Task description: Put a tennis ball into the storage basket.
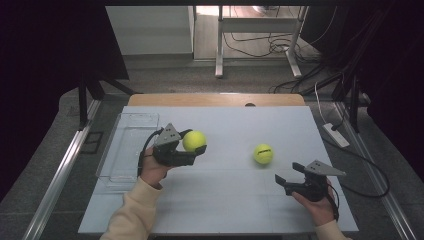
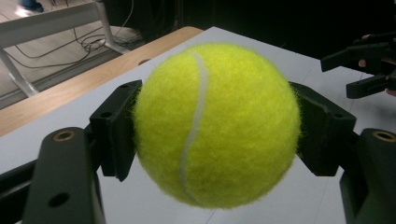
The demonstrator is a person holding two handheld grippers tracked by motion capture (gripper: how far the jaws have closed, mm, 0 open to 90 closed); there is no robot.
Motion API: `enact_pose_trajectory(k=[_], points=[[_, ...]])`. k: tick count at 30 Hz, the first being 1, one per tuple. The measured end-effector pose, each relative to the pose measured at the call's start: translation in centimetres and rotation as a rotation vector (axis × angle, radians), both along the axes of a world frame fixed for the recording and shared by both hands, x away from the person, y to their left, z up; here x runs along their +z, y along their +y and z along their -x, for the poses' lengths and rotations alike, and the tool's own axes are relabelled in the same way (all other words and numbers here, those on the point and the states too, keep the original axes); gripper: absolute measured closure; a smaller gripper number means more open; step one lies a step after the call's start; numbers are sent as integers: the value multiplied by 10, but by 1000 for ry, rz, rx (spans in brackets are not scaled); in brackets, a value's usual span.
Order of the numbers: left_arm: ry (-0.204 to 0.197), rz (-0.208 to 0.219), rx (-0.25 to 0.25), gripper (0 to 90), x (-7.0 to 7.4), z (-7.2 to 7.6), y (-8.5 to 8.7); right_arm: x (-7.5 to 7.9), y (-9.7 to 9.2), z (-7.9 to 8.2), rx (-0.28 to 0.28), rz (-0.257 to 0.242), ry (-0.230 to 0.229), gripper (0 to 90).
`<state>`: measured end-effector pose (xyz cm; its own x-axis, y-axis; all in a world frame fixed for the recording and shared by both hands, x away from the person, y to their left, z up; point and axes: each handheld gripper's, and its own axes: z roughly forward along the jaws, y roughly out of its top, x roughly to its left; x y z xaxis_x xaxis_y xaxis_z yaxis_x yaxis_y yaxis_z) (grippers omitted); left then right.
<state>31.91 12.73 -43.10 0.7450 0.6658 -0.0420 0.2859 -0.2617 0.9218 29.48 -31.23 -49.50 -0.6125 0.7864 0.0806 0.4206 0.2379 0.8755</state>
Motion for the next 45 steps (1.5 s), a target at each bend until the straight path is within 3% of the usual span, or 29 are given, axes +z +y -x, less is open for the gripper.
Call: enact_pose_trajectory(k=[17, 45], points=[[-22, 19, 38, 261, 5, 0, 13, 1, -1, 0, -2, -1, -6, 140], [-33, 69, 141, 261, 11, -4, 50, 0, 0, 0, 1, 2, -3, 140]])
